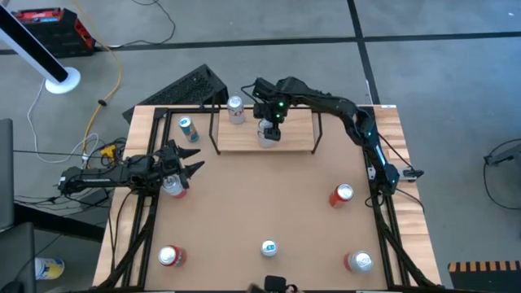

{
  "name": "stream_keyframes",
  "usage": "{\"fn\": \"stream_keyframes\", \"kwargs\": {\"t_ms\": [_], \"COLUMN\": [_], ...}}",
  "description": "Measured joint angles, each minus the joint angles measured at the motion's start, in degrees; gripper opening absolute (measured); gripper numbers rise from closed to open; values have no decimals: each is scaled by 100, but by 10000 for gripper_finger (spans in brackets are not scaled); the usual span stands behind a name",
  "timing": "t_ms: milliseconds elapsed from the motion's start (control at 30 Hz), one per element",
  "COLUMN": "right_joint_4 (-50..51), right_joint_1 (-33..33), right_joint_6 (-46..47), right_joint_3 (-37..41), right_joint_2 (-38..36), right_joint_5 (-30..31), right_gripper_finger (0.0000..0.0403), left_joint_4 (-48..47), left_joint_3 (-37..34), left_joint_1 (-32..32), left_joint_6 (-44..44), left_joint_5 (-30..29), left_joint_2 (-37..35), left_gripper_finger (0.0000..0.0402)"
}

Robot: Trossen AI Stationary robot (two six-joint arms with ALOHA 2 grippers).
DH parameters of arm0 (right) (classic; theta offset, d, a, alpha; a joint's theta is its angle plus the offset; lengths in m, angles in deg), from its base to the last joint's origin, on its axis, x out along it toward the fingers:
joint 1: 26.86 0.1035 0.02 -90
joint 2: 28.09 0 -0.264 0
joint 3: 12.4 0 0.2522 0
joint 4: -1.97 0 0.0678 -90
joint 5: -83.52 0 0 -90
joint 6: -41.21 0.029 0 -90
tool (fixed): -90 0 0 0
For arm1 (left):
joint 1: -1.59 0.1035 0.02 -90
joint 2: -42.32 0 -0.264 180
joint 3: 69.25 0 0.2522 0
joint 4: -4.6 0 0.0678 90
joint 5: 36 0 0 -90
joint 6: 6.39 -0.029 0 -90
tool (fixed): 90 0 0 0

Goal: Place canned beverage on shelf
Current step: Put the white soda can on the shelf aligned with the other white soda can

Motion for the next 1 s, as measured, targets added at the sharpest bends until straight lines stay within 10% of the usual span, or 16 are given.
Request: {"fn": "stream_keyframes", "kwargs": {"t_ms": [1000], "right_joint_4": [-80], "right_joint_1": [261], "right_joint_6": [839], "right_joint_3": [-4], "right_joint_2": [0], "right_joint_5": [705], "right_gripper_finger": [360], "left_joint_4": [-15], "left_joint_3": [0], "left_joint_1": [1], "left_joint_6": [-375], "left_joint_5": [43], "left_joint_2": [1], "left_gripper_finger": [234]}}
